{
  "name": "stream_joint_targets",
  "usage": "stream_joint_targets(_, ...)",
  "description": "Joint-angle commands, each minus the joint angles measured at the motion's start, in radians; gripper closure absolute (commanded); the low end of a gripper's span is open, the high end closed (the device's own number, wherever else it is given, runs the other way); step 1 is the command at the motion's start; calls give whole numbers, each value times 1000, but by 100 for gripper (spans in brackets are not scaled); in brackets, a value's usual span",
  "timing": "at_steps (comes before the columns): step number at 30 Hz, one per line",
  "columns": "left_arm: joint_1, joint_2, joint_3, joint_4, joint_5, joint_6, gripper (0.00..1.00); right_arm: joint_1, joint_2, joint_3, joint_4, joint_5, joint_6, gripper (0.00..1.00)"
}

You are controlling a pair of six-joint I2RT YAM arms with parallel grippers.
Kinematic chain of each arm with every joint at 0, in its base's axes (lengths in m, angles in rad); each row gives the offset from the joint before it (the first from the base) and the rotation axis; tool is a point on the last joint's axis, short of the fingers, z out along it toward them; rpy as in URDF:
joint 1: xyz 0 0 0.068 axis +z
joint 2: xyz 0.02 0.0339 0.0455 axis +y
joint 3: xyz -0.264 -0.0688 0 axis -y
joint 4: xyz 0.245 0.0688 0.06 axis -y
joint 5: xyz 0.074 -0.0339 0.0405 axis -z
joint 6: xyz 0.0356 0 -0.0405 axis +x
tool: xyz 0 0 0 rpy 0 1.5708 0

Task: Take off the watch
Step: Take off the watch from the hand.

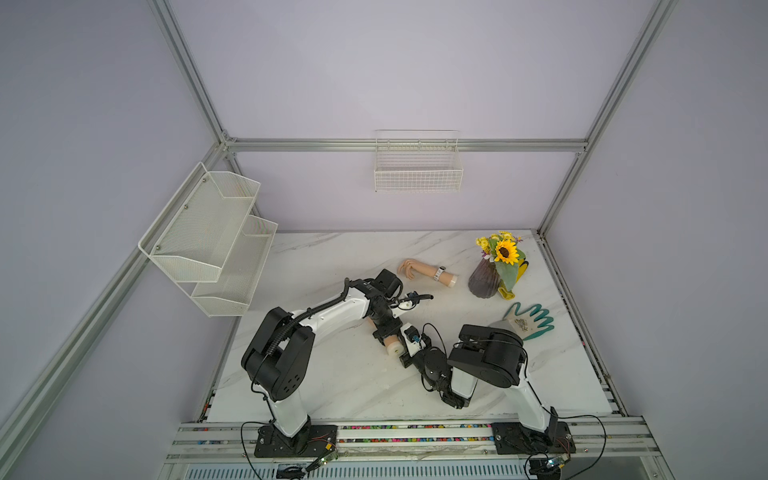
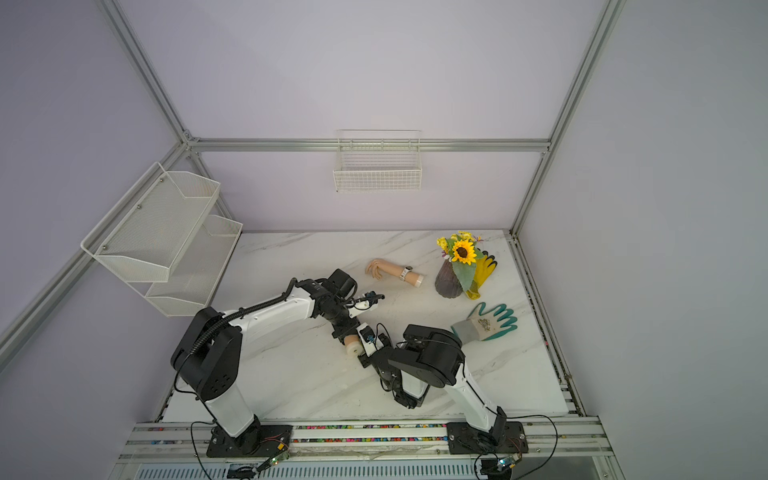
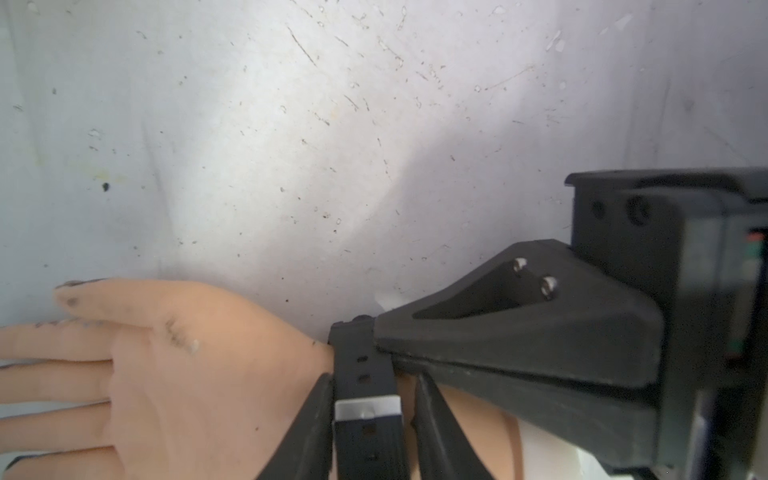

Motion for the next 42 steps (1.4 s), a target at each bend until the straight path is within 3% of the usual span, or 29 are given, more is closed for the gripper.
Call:
stream_joint_targets(1,-5,-19,-13,-59,-96,0,72,-6,-32,3,338,48,10,100)
stream_joint_targets(6,-6,-41,-25,-36,-90,-13,83,-6,-38,20,293,81,37,100)
stream_joint_targets(11,-4,-81,-56,8,-106,-68,88,-7,-43,20,261,157,88,100)
stream_joint_targets(19,15,-191,-155,164,-104,-226,88,-27,-57,11,175,192,256,100)
stream_joint_targets(30,52,-289,-238,276,-122,-328,88,-60,-82,2,20,235,386,100)
stream_joint_targets(42,65,-307,-288,343,-87,-394,88,-65,-102,-1,-78,231,437,100)
